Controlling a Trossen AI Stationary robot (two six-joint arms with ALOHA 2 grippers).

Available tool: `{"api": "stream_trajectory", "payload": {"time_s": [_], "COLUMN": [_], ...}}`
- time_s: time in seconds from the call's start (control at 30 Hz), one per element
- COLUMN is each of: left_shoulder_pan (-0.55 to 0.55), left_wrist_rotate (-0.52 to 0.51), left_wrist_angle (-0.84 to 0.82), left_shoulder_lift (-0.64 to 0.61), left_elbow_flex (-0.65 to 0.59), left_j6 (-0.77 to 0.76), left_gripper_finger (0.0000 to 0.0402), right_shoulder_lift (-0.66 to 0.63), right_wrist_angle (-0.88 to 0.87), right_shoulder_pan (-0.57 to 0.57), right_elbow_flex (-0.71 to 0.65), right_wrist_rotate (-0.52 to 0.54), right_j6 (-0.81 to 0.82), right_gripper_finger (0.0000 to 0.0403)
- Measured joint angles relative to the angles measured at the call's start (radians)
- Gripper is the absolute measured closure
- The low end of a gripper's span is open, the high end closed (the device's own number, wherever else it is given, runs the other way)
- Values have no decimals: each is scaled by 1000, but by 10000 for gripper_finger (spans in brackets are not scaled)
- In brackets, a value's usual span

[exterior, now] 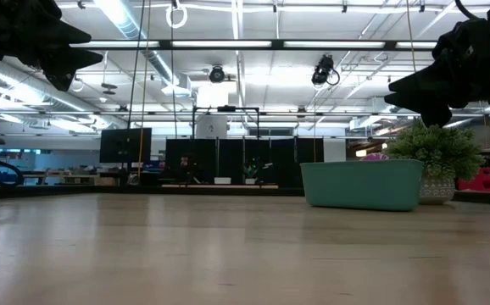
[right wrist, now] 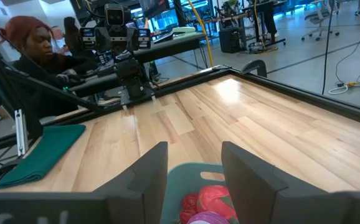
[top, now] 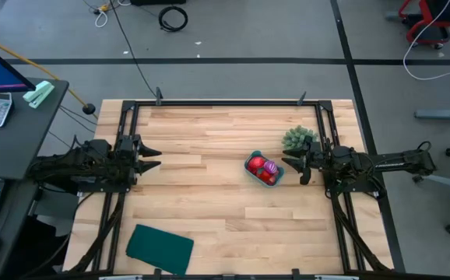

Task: Pick and placing Produce into tupperware
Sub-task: Return to home position

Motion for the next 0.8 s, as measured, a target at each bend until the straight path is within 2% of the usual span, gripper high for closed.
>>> {"api": "stream_trajectory", "payload": {"time_s": [0.8], "left_shoulder_pan": [0], "left_wrist_rotate": [0], "left_wrist_angle": [0], "left_shoulder_lift": [0], "left_elbow_flex": [0], "left_j6": [0], "left_gripper_finger": [202], "right_shoulder_lift": [0], "right_wrist_angle": [0], "right_shoulder_pan": [0], "right_elbow_flex": [0], "right_wrist_rotate": [0], "right_j6": [0], "right_gripper_finger": [243]}}
